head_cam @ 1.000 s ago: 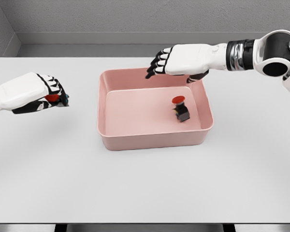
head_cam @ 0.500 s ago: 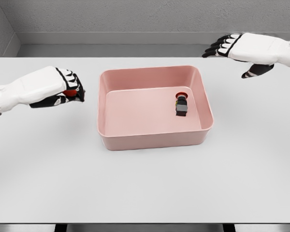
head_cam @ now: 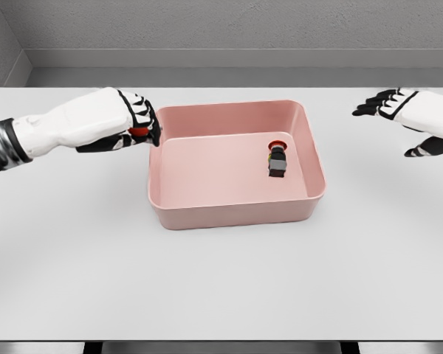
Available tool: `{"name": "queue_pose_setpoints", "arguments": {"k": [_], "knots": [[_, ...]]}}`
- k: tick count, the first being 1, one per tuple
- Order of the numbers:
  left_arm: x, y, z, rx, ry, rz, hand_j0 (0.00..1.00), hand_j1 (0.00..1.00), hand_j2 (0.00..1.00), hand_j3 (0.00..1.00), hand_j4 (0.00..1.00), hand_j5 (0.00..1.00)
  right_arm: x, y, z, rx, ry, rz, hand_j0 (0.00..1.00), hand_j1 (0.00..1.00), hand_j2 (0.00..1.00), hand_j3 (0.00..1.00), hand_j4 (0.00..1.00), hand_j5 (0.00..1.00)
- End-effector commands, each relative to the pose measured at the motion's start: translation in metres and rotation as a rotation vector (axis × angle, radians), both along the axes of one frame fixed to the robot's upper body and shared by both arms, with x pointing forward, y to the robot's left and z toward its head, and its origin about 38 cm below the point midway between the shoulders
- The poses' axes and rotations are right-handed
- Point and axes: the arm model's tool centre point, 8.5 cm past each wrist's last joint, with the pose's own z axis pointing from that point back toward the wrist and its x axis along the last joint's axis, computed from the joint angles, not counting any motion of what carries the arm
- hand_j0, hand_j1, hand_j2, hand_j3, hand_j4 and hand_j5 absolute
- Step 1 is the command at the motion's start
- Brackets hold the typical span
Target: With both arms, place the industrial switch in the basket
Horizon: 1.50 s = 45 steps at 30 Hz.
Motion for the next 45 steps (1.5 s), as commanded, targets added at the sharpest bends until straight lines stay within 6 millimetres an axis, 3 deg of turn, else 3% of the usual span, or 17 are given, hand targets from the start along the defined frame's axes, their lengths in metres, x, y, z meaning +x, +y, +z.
{"name": "queue_pose_setpoints", "arguments": {"k": [1, 17, 18, 21, 36, 39, 45], "knots": [[-0.001, -0.01, -0.006, -0.009, 0.019, -0.021, 0.42, 0.42, 0.42, 0.42, 0.42, 0.42, -0.001, -0.002, 0.003, 0.014, -0.012, -0.006, 1.0, 1.0, 1.0, 1.0, 1.0, 1.0], [0.01, -0.078, 0.008, -0.007, -0.022, -0.163, 0.48, 0.48, 0.48, 0.48, 0.48, 0.48, -0.003, -0.001, -0.006, 0.017, 0.009, -0.006, 1.0, 1.0, 1.0, 1.0, 1.0, 1.0], [0.011, -0.082, 0.011, -0.006, -0.029, -0.17, 0.53, 0.53, 0.53, 0.53, 0.53, 0.53, -0.003, -0.001, -0.006, 0.017, 0.009, -0.006, 1.0, 1.0, 1.0, 1.0, 1.0, 1.0], [0.011, -0.09, 0.019, -0.021, -0.046, -0.186, 1.0, 1.0, 1.0, 1.0, 1.0, 1.0, -0.003, -0.001, -0.006, 0.017, 0.009, -0.006, 1.0, 1.0, 1.0, 1.0, 1.0, 1.0], [0.015, -0.1, 0.038, -0.052, -0.091, -0.203, 1.0, 1.0, 1.0, 1.0, 1.0, 1.0, -0.004, -0.001, -0.008, 0.017, 0.013, -0.005, 1.0, 1.0, 1.0, 1.0, 1.0, 1.0], [0.016, -0.087, 0.039, -0.045, -0.085, -0.178, 1.0, 1.0, 1.0, 1.0, 1.0, 1.0, -0.004, -0.001, -0.009, 0.017, 0.015, -0.006, 1.0, 1.0, 1.0, 1.0, 1.0, 1.0], [0.01, 0.012, 0.025, 0.004, 0.029, 0.0, 1.0, 1.0, 1.0, 1.0, 1.0, 1.0, -0.004, -0.001, -0.009, 0.017, 0.015, -0.006, 1.0, 1.0, 1.0, 1.0, 1.0, 1.0]]}}
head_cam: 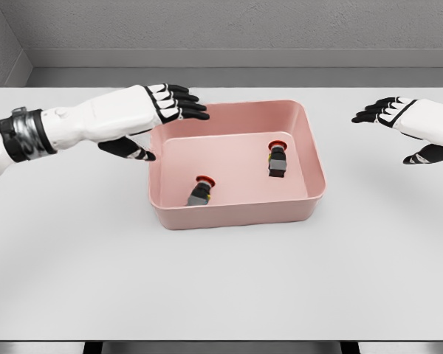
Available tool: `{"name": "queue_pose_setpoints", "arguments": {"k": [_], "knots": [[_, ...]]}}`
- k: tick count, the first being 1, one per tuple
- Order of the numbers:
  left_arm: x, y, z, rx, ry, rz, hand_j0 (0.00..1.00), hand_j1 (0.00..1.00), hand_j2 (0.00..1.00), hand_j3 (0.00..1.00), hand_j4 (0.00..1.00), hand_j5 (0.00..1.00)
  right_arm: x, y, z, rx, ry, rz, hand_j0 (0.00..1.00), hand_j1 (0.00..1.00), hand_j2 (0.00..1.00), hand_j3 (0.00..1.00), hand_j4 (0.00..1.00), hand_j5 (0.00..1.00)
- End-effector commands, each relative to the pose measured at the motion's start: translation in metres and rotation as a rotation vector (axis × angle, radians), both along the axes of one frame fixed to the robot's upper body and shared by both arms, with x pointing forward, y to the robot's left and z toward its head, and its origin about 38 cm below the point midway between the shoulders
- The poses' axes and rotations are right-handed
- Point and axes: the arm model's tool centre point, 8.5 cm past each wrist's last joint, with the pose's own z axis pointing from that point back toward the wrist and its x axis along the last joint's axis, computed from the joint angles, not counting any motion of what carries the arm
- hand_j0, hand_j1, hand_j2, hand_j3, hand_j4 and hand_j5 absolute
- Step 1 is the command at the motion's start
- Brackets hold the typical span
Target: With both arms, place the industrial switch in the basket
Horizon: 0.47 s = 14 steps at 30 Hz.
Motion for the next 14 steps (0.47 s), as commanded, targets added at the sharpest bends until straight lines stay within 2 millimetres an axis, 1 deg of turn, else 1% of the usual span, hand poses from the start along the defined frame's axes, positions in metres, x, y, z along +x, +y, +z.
{"name": "queue_pose_setpoints", "arguments": {"k": [1, 3, 5, 6, 9, 10, 11, 14], "knots": [[0.0, 0.042, 0.022, 0.02, -0.02, 0.084, 1.0, 1.0, 1.0, 1.0, 1.0, 1.0, 0.0, -0.001, 0.001, 0.006, 0.0, -0.003, 1.0, 1.0, 1.0, 1.0, 1.0, 1.0], [0.0, 0.066, 0.019, 0.026, 0.011, 0.135, 1.0, 1.0, 1.0, 1.0, 1.0, 1.0, 0.0, -0.001, 0.001, 0.005, 0.001, -0.003, 1.0, 1.0, 1.0, 1.0, 1.0, 1.0], [0.003, 0.081, 0.022, 0.027, 0.017, 0.177, 1.0, 1.0, 1.0, 1.0, 1.0, 1.0, 0.0, -0.001, 0.001, 0.006, 0.0, -0.003, 1.0, 1.0, 1.0, 1.0, 1.0, 1.0], [0.004, 0.091, 0.017, 0.036, 0.033, 0.203, 1.0, 1.0, 1.0, 1.0, 1.0, 1.0, 0.0, -0.001, 0.001, 0.006, 0.0, -0.003, 1.0, 1.0, 1.0, 1.0, 1.0, 1.0], [0.004, 0.112, 0.013, 0.019, 0.047, 0.265, 1.0, 1.0, 1.0, 1.0, 1.0, 1.0, 0.0, -0.001, 0.001, 0.006, 0.0, -0.003, 1.0, 1.0, 1.0, 1.0, 1.0, 1.0], [0.001, 0.124, 0.013, 0.02, 0.049, 0.295, 1.0, 1.0, 1.0, 1.0, 1.0, 1.0, 0.0, -0.001, 0.001, 0.006, 0.0, -0.003, 1.0, 1.0, 1.0, 1.0, 1.0, 1.0], [0.0, 0.133, 0.008, 0.016, 0.061, 0.32, 1.0, 1.0, 1.0, 1.0, 1.0, 1.0, 0.0, -0.001, 0.001, 0.005, 0.001, -0.003, 1.0, 1.0, 1.0, 1.0, 1.0, 1.0], [0.002, 0.141, 0.007, 0.011, 0.067, 0.344, 1.0, 1.0, 1.0, 1.0, 1.0, 1.0, 0.0, -0.001, 0.001, 0.005, 0.001, -0.003, 1.0, 1.0, 1.0, 1.0, 1.0, 1.0]]}}
